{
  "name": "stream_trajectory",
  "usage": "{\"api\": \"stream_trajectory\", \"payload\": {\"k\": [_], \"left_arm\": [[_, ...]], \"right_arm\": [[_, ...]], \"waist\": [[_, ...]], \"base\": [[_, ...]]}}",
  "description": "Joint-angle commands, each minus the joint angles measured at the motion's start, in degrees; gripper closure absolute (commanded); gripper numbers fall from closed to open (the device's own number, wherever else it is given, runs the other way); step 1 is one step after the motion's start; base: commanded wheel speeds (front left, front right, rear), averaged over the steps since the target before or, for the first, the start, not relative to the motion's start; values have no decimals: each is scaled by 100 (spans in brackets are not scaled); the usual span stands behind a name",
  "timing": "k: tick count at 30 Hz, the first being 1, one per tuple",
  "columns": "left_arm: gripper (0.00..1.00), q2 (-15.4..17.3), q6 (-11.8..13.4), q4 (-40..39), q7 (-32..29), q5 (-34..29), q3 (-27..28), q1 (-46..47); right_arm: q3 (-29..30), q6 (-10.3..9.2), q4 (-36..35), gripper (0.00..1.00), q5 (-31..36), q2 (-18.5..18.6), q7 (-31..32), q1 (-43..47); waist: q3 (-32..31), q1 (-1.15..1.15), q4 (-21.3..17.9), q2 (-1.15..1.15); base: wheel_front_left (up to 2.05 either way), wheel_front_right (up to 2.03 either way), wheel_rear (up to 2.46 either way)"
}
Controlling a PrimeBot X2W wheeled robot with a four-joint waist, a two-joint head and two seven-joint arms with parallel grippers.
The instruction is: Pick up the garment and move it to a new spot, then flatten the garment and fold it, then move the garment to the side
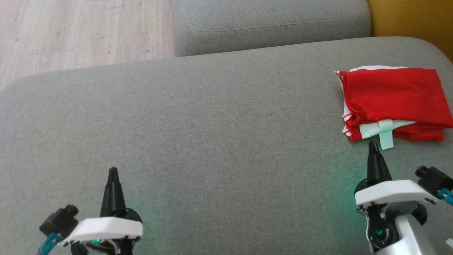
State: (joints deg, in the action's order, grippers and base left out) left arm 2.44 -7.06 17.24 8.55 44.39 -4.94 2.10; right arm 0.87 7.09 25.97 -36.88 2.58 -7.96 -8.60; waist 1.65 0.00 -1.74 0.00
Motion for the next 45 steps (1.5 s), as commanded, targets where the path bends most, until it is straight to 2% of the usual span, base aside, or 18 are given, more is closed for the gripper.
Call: {"api": "stream_trajectory", "payload": {"k": [1, 45], "left_arm": [[100, 30, -13, -212, -47, 152, 170, 292], [100, 47, -28, -266, -774, 2498, 651, 350]], "right_arm": [[15, 13, -253, 100, -190, 16, 45, -127], [293, 27, -729, 100, -2887, 23, 752, 59]], "waist": [[-3, 0, 3, 0], [-76, 0, 89, 0]], "base": [[0, 0, 0], [0, 0, 0]]}}
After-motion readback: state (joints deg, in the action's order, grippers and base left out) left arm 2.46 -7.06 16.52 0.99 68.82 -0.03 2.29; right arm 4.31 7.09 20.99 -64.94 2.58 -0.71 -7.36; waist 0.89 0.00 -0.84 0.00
